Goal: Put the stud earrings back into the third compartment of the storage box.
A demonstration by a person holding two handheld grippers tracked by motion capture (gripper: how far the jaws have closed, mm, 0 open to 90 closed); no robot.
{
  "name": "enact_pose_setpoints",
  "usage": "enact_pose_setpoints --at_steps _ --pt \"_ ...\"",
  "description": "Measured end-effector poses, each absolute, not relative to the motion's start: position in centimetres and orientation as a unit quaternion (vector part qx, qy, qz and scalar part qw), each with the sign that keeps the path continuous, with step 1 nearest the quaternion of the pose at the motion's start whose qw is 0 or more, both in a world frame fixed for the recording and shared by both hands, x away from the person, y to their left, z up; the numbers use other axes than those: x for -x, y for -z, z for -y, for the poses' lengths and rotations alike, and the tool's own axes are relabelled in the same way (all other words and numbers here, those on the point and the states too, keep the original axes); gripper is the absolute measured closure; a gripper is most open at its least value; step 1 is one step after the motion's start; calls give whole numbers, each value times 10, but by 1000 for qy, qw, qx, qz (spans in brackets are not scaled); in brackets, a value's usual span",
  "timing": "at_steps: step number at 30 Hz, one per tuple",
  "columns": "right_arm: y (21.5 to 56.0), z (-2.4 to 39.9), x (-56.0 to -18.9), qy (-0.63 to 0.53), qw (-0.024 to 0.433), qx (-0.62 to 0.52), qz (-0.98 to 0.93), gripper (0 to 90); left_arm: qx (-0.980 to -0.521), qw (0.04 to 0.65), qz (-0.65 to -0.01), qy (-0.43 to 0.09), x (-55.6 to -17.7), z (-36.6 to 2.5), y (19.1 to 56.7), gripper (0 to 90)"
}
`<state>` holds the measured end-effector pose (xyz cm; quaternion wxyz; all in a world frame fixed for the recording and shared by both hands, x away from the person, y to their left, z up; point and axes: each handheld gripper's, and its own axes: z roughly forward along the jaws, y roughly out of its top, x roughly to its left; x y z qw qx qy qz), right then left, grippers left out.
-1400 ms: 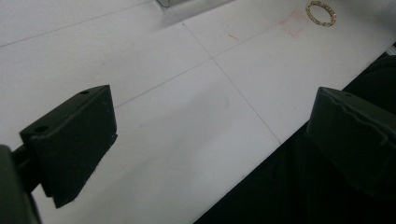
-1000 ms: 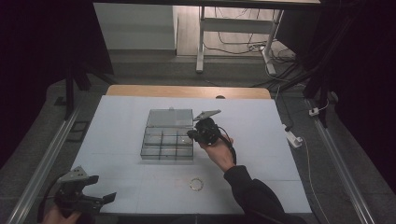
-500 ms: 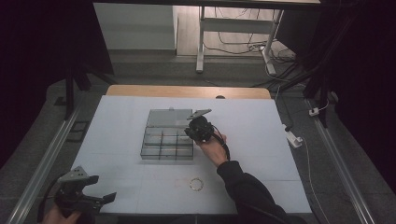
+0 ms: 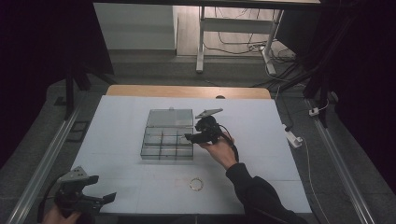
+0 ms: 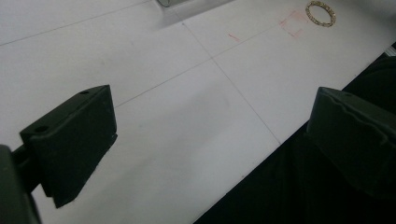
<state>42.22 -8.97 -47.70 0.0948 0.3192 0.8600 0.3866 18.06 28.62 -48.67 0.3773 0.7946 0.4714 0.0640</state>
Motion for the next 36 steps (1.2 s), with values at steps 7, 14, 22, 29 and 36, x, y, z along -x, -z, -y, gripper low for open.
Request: enact_pose_setpoints --at_steps 7,14,22,29,36 --pt "469 102 -407 -385 76 -314 -865 168 -793 378 -473 -63 -181 -286 487 19" --pt "466 116 -385 -377 66 -303 -873 38 -794 377 -473 -63 -181 -286 487 19" --pt "473 127 -363 -375 59 -289 -879 0 -795 377 -472 -63 -182 -286 487 19" --pt "481 129 -340 -352 67 -284 -890 0 -795 376 -471 -64 -181 -285 487 19" --pt "497 129 -323 -313 77 -275 -906 0 -796 375 -470 -65 -181 -285 486 19"
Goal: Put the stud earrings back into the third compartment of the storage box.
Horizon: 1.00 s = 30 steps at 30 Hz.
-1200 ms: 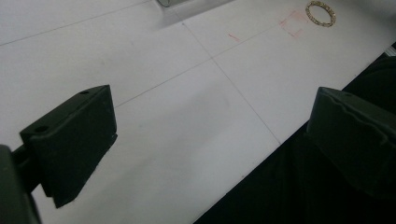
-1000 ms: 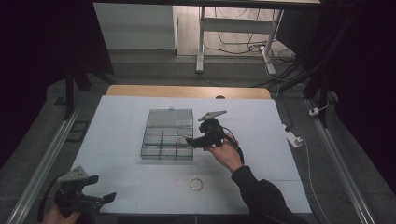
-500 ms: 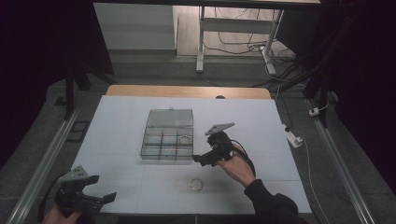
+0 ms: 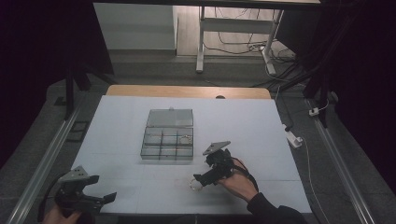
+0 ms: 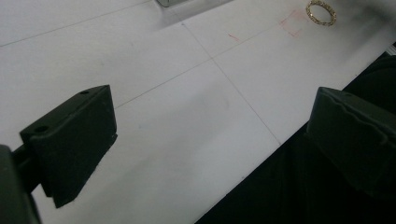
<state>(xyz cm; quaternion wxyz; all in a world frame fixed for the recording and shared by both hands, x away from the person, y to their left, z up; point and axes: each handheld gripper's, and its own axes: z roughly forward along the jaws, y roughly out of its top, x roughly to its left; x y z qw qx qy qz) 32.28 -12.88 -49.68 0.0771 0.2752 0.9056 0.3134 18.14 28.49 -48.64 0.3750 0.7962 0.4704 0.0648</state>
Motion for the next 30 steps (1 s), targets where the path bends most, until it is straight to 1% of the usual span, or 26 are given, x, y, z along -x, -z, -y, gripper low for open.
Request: enact_pose_setpoints --at_steps 6,12,14,16,18,22,23,24,26,27,28,30 --pt "514 126 -320 -278 71 -276 -917 0 -797 375 -469 -65 -181 -284 486 19" --pt "524 121 -318 -240 93 -265 -929 0 -797 375 -468 -65 -182 -284 487 20" --pt "523 121 -318 -241 89 -261 -931 50 -797 375 -469 -64 -182 -284 487 20" --pt "520 121 -317 -239 88 -256 -932 112 -797 375 -469 -64 -182 -284 487 20" --pt "518 121 -316 -239 85 -250 -935 197 -798 374 -469 -65 -182 -284 487 20" --pt "512 121 -312 -239 75 -227 -941 503 -798 373 -469 -64 -182 -284 487 20" --pt "511 122 -312 -240 71 -215 -944 654 -798 373 -469 -65 -182 -284 487 20" --pt "511 122 -312 -240 71 -215 -944 654 -798 373 -469 -65 -182 -284 487 20" --pt "510 123 -312 -242 67 -211 -945 788 -798 372 -469 -66 -182 -284 487 20" --pt "510 123 -312 -242 65 -207 -946 835 -798 372 -469 -65 -182 -284 487 20" --pt "510 123 -312 -241 64 -206 -946 860 -798 373 -469 -65 -182 -284 487 21" --pt "510 122 -311 -236 65 -209 -947 864 -798 373 -469 -65 -182 -284 487 20"
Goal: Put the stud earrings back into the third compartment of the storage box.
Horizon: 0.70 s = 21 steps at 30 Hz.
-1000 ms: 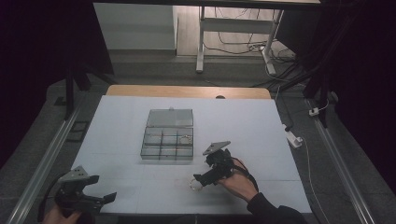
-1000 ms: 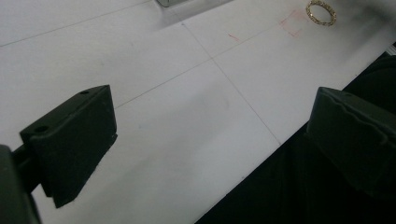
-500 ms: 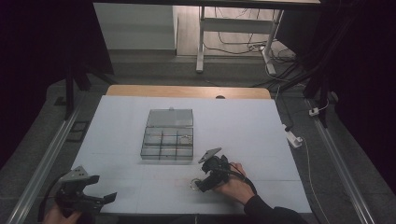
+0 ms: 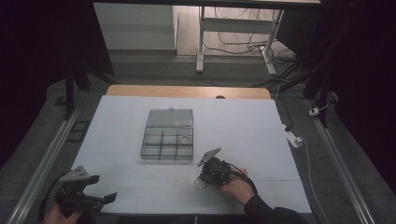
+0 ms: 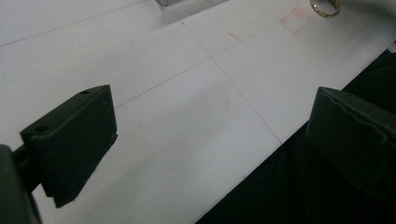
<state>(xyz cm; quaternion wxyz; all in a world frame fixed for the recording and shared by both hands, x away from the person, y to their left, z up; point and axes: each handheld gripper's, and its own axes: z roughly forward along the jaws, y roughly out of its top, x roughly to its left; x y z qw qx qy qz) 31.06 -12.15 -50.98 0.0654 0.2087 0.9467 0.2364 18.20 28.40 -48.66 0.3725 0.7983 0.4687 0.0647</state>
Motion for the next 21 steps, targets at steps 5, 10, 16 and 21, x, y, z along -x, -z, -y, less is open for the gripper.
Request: enact_pose_setpoints --at_steps 5,10,16,21 --pt "509 121 -311 -234 63 -220 -945 873 -799 372 -469 -65 -182 -284 487 21" --pt "508 121 -312 -235 53 -236 -942 873 -799 371 -469 -66 -182 -284 487 21" --pt "502 123 -314 -255 52 -241 -935 873 -799 372 -468 -65 -182 -284 487 21" --pt "494 128 -318 -279 51 -249 -926 873 -799 371 -469 -66 -182 -284 487 21"
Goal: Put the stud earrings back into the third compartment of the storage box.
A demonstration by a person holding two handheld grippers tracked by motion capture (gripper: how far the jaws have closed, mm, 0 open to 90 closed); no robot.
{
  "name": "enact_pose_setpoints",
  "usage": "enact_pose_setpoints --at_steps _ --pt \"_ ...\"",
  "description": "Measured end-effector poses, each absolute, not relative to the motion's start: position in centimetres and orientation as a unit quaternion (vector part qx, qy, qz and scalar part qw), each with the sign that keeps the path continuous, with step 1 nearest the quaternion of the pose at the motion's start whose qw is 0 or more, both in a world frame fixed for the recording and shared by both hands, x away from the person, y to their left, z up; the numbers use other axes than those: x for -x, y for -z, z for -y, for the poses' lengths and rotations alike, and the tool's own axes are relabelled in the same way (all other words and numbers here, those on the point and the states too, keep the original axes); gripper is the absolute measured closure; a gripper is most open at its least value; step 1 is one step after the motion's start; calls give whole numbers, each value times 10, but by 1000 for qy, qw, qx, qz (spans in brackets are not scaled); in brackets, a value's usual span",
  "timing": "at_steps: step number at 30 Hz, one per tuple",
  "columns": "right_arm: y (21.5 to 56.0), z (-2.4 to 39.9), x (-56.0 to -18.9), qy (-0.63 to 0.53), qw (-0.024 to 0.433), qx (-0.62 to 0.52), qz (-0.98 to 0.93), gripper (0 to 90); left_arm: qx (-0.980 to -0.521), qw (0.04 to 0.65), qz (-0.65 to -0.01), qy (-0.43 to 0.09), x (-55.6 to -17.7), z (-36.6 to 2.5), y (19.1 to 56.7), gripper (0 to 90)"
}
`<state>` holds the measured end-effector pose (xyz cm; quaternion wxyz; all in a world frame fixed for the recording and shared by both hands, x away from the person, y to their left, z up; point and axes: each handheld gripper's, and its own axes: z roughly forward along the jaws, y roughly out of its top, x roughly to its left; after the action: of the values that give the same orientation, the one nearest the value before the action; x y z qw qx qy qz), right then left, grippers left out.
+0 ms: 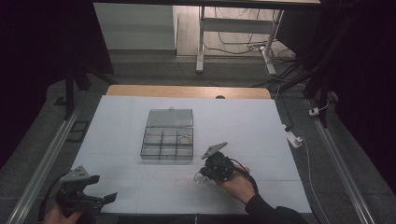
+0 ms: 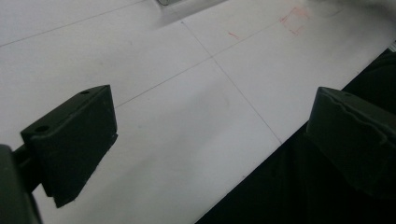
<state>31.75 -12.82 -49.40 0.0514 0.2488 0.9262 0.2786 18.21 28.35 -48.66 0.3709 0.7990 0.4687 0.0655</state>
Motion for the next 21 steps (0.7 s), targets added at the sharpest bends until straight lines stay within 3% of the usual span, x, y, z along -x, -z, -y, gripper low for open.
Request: enact_pose_setpoints --at_steps 21 --pt "464 138 -327 -349 52 -269 -896 872 -802 368 -467 -63 -183 -283 487 23"
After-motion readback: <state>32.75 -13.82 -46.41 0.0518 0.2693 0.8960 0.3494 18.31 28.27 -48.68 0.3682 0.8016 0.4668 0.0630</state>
